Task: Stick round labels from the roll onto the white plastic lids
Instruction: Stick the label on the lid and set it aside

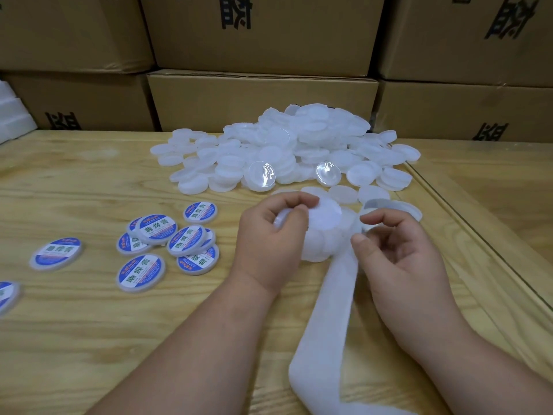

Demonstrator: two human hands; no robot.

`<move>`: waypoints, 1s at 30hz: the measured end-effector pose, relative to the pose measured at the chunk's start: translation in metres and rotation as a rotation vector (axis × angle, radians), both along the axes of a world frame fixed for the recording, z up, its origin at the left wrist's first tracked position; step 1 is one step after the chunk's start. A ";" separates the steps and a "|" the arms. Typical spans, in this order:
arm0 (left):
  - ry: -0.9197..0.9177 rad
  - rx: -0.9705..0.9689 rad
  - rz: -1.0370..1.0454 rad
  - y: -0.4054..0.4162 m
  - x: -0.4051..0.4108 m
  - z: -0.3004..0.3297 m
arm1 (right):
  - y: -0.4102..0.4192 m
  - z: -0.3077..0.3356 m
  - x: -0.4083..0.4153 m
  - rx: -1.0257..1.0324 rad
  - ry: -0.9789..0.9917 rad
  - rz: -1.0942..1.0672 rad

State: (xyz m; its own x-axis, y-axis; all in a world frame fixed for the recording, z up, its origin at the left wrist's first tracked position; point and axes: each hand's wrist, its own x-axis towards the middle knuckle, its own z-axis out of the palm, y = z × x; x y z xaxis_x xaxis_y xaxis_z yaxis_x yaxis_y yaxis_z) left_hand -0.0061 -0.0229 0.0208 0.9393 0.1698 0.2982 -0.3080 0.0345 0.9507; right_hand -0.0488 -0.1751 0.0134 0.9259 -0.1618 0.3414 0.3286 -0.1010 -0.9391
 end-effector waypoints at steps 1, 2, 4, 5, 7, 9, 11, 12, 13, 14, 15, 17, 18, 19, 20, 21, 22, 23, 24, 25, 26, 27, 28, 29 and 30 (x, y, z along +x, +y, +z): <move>-0.016 0.018 -0.036 -0.001 -0.001 0.000 | 0.000 -0.001 0.001 -0.014 -0.015 -0.006; -0.028 0.036 -0.068 -0.001 -0.002 0.000 | -0.001 -0.001 0.002 -0.031 -0.024 -0.014; -0.035 0.065 -0.117 -0.001 -0.004 0.000 | -0.001 -0.002 0.003 -0.059 -0.037 -0.024; -0.033 0.070 -0.137 -0.001 -0.004 -0.001 | -0.001 -0.002 0.003 -0.066 -0.040 -0.024; -0.026 0.068 -0.172 -0.001 -0.004 -0.001 | -0.001 -0.002 0.003 -0.072 -0.044 -0.031; -0.024 0.063 -0.201 -0.001 -0.004 -0.002 | -0.001 -0.001 0.002 -0.075 -0.042 -0.051; -0.017 0.062 -0.226 -0.001 -0.003 -0.002 | -0.001 0.000 0.002 -0.073 -0.038 -0.066; -0.017 0.060 -0.237 0.000 -0.002 -0.003 | -0.001 0.000 0.002 -0.075 -0.038 -0.068; -0.022 0.051 -0.248 0.000 -0.001 -0.003 | -0.001 0.000 0.002 -0.078 -0.038 -0.067; -0.033 0.033 -0.261 0.001 0.000 -0.004 | -0.001 0.000 0.001 -0.083 -0.037 -0.068; -0.050 0.013 -0.272 0.001 0.000 -0.004 | -0.001 0.000 0.001 -0.087 -0.036 -0.071; -0.093 0.002 -0.283 0.001 0.000 -0.005 | 0.000 0.000 0.002 -0.093 -0.031 -0.076; -0.111 0.011 -0.284 0.000 -0.001 -0.005 | -0.001 0.000 0.003 -0.093 -0.027 -0.077; -0.126 0.022 -0.285 0.000 -0.003 -0.005 | -0.001 0.000 0.003 -0.091 -0.025 -0.079; -0.141 0.030 -0.288 -0.001 -0.005 -0.004 | 0.000 0.000 0.004 -0.088 -0.023 -0.085; -0.157 0.028 -0.288 -0.001 -0.007 -0.003 | 0.000 0.000 0.005 -0.079 -0.016 -0.094; -0.170 0.012 -0.286 0.000 -0.009 -0.002 | 0.000 0.000 0.005 -0.056 -0.003 -0.104; -0.178 -0.021 -0.282 0.001 -0.011 -0.002 | 0.000 0.001 0.005 -0.016 0.021 -0.116; -0.178 -0.068 -0.273 0.003 -0.013 -0.001 | 0.000 0.005 0.006 0.035 0.056 -0.127; -0.168 -0.115 -0.252 0.006 -0.017 -0.001 | 0.000 0.010 0.006 0.086 0.095 -0.135; -0.143 -0.155 -0.223 0.008 -0.020 0.001 | 0.000 0.017 0.007 0.136 0.127 -0.132; -0.101 -0.188 -0.185 0.009 -0.024 0.002 | -0.001 0.025 0.008 0.186 0.156 -0.120; -0.048 -0.216 -0.140 0.010 -0.026 0.005 | 0.000 0.032 0.009 0.235 0.186 -0.101; 0.007 -0.241 -0.094 0.011 -0.028 0.008 | 0.001 0.037 0.010 0.284 0.218 -0.076; 0.054 -0.265 -0.062 0.012 -0.030 0.012 | 0.003 0.038 0.011 0.333 0.249 -0.049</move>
State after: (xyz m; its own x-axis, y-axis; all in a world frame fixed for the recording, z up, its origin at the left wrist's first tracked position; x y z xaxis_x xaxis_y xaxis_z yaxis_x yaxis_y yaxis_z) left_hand -0.0362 -0.0111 0.0330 0.9636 0.1774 0.2001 -0.2468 0.3015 0.9210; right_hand -0.0375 -0.1721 0.0514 0.9619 -0.2719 0.0295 0.0897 0.2117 -0.9732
